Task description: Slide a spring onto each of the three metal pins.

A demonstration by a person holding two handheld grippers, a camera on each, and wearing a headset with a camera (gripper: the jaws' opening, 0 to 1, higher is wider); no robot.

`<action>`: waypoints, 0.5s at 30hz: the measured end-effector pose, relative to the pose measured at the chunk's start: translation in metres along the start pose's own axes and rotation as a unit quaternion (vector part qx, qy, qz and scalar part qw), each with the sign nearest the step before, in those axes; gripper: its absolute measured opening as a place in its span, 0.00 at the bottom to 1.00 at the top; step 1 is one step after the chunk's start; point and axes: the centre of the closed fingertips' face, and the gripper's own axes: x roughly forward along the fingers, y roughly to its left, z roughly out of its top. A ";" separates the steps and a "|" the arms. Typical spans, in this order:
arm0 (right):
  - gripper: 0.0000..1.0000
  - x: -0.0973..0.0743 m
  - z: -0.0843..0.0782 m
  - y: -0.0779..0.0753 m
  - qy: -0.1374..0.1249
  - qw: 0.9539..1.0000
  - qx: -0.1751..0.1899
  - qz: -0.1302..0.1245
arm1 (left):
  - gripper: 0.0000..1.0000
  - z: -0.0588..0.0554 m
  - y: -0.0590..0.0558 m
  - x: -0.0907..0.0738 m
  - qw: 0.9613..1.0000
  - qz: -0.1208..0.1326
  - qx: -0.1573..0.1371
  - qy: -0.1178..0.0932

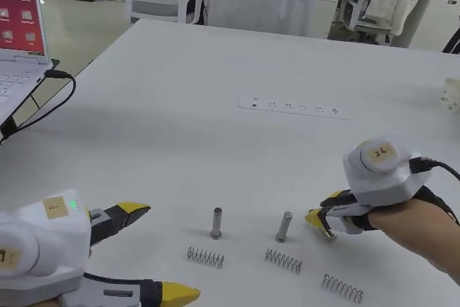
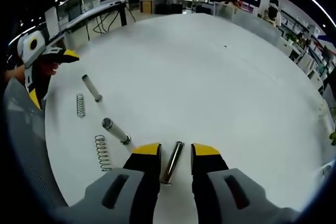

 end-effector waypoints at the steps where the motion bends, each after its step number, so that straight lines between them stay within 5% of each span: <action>1: 0.19 0.001 0.000 0.000 0.001 1.000 0.005 -0.001 | 0.83 0.000 0.000 0.000 1.000 0.000 0.000 0.000; 15: 0.12 0.009 -0.003 0.000 0.021 0.999 0.030 0.000 | 0.82 -0.004 0.002 0.000 1.000 0.001 -0.003 0.003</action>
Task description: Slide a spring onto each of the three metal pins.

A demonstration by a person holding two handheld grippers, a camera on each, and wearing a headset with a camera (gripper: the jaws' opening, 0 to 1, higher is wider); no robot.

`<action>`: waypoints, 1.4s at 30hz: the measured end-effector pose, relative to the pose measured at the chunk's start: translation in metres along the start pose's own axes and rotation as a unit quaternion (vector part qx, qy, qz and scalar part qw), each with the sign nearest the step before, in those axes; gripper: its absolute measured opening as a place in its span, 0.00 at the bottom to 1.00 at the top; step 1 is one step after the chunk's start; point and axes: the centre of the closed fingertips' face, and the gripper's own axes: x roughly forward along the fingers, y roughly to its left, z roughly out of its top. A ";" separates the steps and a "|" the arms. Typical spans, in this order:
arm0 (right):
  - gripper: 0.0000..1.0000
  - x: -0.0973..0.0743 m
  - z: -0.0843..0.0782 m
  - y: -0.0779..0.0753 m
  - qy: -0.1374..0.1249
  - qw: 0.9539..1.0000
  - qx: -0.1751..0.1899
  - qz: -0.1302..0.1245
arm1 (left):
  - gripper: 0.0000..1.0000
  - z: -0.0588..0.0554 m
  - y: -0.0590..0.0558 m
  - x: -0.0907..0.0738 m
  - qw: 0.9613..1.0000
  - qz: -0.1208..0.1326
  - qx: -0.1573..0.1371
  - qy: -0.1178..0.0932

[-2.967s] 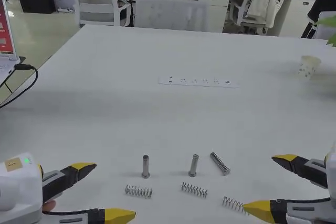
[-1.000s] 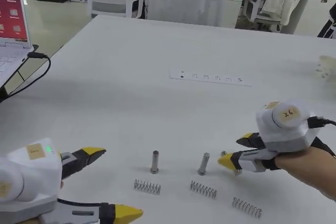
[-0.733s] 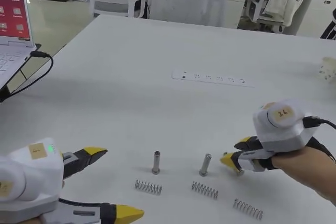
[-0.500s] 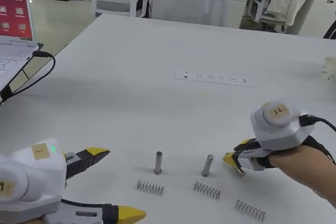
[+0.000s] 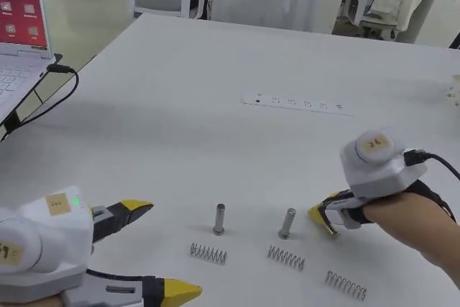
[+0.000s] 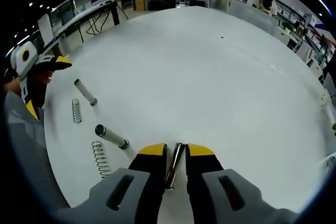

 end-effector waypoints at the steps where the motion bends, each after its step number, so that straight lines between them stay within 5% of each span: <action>1: 0.12 0.001 0.000 0.000 0.002 1.000 0.002 -0.001 | 0.82 0.000 0.000 0.000 1.000 0.000 0.000 0.000; 25: 0.06 0.004 -0.006 0.001 0.033 0.999 0.010 -0.023 | 0.81 0.003 0.001 -0.001 1.000 0.003 0.000 -0.005; 42: 0.05 -0.028 0.011 0.004 -0.011 0.999 0.014 -0.032 | 0.80 0.007 -0.001 -0.002 1.000 -0.001 0.008 -0.010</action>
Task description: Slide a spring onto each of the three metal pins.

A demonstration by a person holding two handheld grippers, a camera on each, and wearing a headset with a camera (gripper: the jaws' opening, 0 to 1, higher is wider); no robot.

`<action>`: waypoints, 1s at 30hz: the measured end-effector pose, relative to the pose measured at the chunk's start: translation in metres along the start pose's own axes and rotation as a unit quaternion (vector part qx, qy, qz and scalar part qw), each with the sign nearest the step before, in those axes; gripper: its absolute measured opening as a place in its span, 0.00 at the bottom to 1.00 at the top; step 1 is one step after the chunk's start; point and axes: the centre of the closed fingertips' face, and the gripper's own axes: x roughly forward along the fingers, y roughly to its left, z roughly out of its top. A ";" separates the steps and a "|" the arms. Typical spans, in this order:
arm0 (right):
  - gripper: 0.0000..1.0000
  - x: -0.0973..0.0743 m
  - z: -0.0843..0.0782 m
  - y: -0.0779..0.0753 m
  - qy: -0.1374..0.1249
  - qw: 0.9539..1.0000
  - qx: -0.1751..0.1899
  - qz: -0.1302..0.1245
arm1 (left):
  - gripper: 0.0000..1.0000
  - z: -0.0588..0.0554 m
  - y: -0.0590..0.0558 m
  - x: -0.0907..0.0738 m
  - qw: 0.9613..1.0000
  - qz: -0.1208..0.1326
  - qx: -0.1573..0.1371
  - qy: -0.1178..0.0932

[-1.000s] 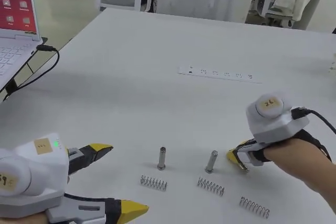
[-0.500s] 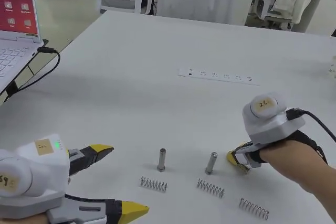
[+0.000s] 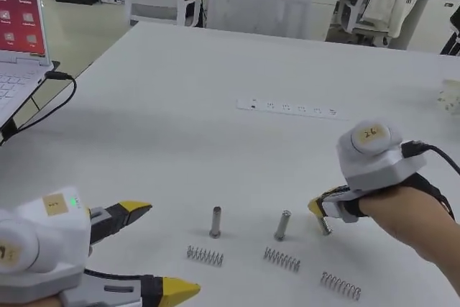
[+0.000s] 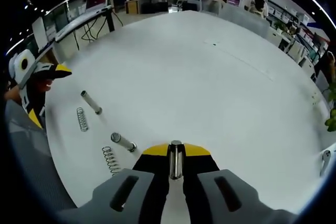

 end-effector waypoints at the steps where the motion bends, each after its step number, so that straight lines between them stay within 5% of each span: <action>1: 0.05 -0.002 -0.001 0.000 -0.002 1.000 0.001 -0.001 | 0.80 0.000 0.000 0.000 1.000 -0.001 0.001 0.000; 30: 0.05 -0.030 -0.022 -0.001 -0.016 1.000 0.023 -0.013 | 0.80 0.004 -0.012 -0.003 1.000 -0.010 0.012 0.002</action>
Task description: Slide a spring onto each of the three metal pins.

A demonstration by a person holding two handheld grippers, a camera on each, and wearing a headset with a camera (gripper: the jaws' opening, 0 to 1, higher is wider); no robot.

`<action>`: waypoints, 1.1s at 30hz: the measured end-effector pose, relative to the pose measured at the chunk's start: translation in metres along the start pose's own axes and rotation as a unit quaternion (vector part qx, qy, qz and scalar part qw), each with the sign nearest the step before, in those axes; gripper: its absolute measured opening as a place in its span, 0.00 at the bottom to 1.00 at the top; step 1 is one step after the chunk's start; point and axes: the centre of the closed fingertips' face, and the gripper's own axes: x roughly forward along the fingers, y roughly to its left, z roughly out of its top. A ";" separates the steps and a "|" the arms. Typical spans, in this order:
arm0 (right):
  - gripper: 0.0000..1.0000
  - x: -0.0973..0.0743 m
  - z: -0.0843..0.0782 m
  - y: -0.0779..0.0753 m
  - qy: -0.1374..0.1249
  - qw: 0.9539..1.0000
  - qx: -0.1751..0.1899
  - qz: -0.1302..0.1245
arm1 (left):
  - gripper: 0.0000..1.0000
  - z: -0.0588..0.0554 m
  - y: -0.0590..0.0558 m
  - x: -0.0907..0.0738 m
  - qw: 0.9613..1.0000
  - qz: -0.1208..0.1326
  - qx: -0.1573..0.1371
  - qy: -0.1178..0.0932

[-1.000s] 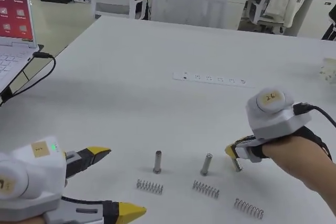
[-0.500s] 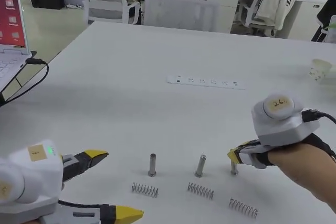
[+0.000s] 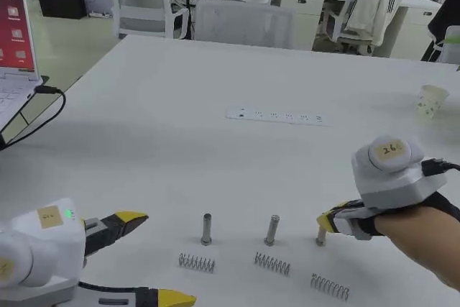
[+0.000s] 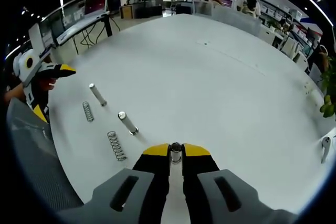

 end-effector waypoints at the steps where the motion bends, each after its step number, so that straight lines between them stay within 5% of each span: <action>1: 0.05 0.000 0.000 0.000 -0.001 1.000 0.000 0.001 | 0.80 0.000 0.000 0.000 1.000 0.000 0.000 0.000; 33: 0.10 -0.007 -0.008 -0.004 -0.011 1.000 0.005 0.004 | 0.79 -0.001 -0.001 0.004 1.000 -0.005 0.001 0.001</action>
